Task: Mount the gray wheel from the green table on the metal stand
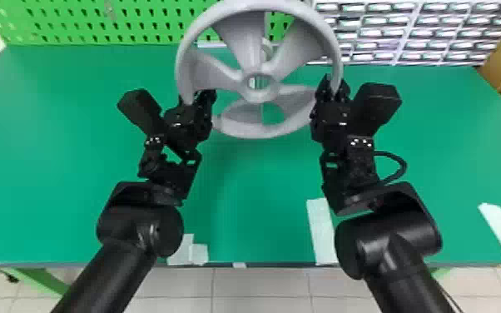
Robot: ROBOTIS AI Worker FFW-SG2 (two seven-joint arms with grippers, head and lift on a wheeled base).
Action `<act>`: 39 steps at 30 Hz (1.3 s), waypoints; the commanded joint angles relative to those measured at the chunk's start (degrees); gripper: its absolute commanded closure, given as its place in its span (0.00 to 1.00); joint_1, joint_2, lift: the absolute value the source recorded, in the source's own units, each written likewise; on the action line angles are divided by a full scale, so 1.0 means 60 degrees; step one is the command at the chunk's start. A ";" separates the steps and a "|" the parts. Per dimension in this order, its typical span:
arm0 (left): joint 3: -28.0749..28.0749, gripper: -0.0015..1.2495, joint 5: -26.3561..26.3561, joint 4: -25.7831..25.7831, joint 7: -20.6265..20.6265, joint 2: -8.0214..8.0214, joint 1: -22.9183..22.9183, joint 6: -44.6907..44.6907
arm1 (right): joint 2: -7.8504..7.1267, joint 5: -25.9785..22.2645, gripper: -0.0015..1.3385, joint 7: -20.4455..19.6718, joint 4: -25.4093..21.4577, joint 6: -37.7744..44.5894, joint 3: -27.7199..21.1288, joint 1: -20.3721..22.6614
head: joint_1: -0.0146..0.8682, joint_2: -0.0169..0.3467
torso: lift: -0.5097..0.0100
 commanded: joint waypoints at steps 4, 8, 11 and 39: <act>-0.0020 0.67 -0.0208 0.0095 0.0000 -0.0047 -0.0175 -0.0045 | 0.0032 0.0003 0.84 0.0000 0.0182 0.0134 0.0007 -0.0272 | 1.00 0.19 | 0.80; 0.0009 0.67 -0.0281 0.0110 0.0000 -0.0061 -0.0234 -0.0030 | 0.0032 0.0003 0.84 0.0015 0.0196 0.0251 0.0022 -0.0390 | 1.00 0.19 | 0.80; 0.0068 0.67 -0.0281 0.0124 0.0015 -0.0076 -0.0248 -0.0001 | 0.0032 0.0017 0.84 0.0000 0.0196 0.0383 0.0036 -0.0477 | 1.00 0.19 | 0.80; 0.0214 0.66 -0.0223 0.0622 0.0030 -0.0105 -0.1025 0.0951 | 0.0105 -0.0129 0.84 0.0176 0.0138 0.2184 -0.0110 -0.1049 | 1.00 0.19 | 0.80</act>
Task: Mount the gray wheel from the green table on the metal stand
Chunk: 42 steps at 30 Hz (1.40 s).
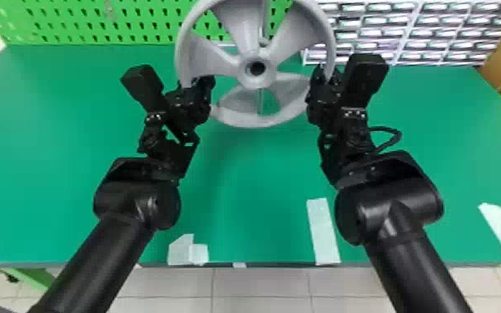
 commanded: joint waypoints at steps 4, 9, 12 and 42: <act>-0.0050 0.67 0.0035 0.0174 -0.0003 -0.0010 -0.0117 0.0014 | 0.0000 0.0032 0.84 0.0009 0.0004 0.0220 -0.0070 -0.0088 | 1.00 0.19 | 0.80; -0.0079 0.66 0.0005 0.0335 -0.0003 -0.0068 -0.0176 -0.0118 | 0.0000 0.0105 0.84 0.0009 0.0004 0.0235 -0.0172 -0.0102 | 1.00 0.19 | 0.80; -0.0108 0.67 0.0005 0.0438 -0.0003 -0.0098 -0.0205 -0.0220 | 0.0000 0.0134 0.84 0.0009 0.0004 0.0235 -0.0216 -0.0132 | 1.00 0.19 | 0.80; -0.0211 0.67 -0.0112 0.1771 -0.0282 -0.0229 -0.0630 -0.1187 | -0.0044 0.0325 0.84 0.0009 0.0897 -0.0351 -0.0040 -0.0542 | 1.00 0.19 | 0.80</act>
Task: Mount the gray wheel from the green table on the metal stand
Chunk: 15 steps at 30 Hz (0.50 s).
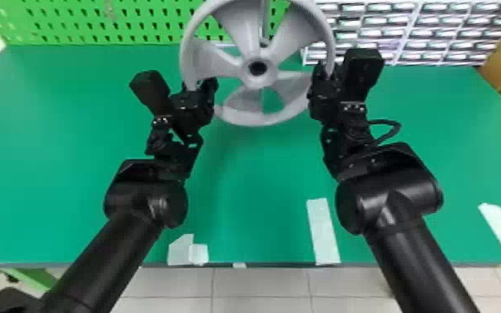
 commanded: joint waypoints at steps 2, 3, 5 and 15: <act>0.0049 0.67 -0.0030 0.0194 -0.0039 0.0000 -0.0070 -0.0088 | 0.0013 0.0022 0.84 -0.0001 0.0252 -0.0206 0.0022 -0.0068 | 1.00 0.19 | 0.80; 0.0049 0.67 -0.0030 0.0252 -0.0054 0.0000 -0.0099 -0.0103 | 0.0027 0.0037 0.84 -0.0001 0.0282 -0.0250 0.0022 -0.0068 | 1.00 0.19 | 0.80; 0.0034 0.66 -0.0045 0.0340 -0.0068 0.0000 -0.0143 -0.0147 | 0.0027 0.0037 0.84 -0.0001 0.0326 -0.0294 0.0008 -0.0068 | 1.00 0.19 | 0.80; -0.0112 0.67 -0.0074 0.0955 -0.0127 0.0000 -0.0480 -0.0396 | 0.0086 0.0081 0.84 -0.0001 0.0545 -0.0397 -0.0022 -0.0185 | 1.00 0.19 | 0.80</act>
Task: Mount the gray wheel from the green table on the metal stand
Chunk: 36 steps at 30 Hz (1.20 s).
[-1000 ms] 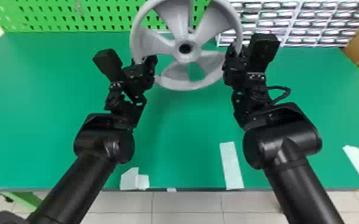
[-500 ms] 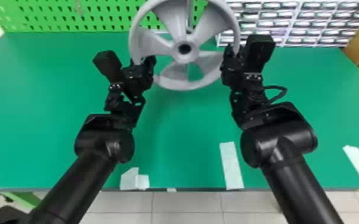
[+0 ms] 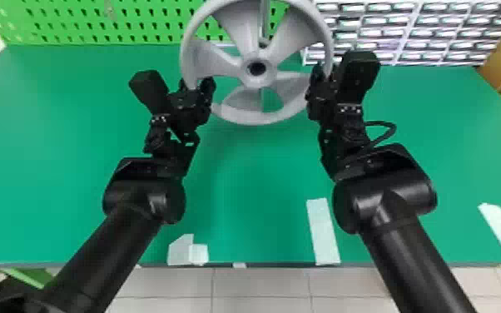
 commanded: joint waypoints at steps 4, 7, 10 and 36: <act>-0.0102 0.67 0.0014 0.0433 -0.0038 0.0001 -0.0176 -0.0140 | 0.0033 0.0018 0.84 0.0000 0.0182 -0.0044 -0.0042 -0.0101 | 1.00 0.19 | 0.80; -0.0160 0.67 0.0014 0.0580 -0.0038 0.0001 -0.0249 -0.0184 | 0.0033 0.0033 0.84 0.0000 0.0255 -0.0044 -0.0071 -0.0130 | 1.00 0.19 | 0.80; -0.0204 0.67 0.0029 0.0697 -0.0052 0.0001 -0.0308 -0.0243 | 0.0048 0.0047 0.84 0.0000 0.0431 -0.0117 -0.0086 -0.0174 | 1.00 0.19 | 0.80; -0.0204 0.67 0.0029 0.1561 -0.0170 0.0001 -0.0733 -0.0448 | 0.0136 0.0209 0.84 0.0000 0.0973 -0.0205 -0.0188 -0.0364 | 1.00 0.19 | 0.80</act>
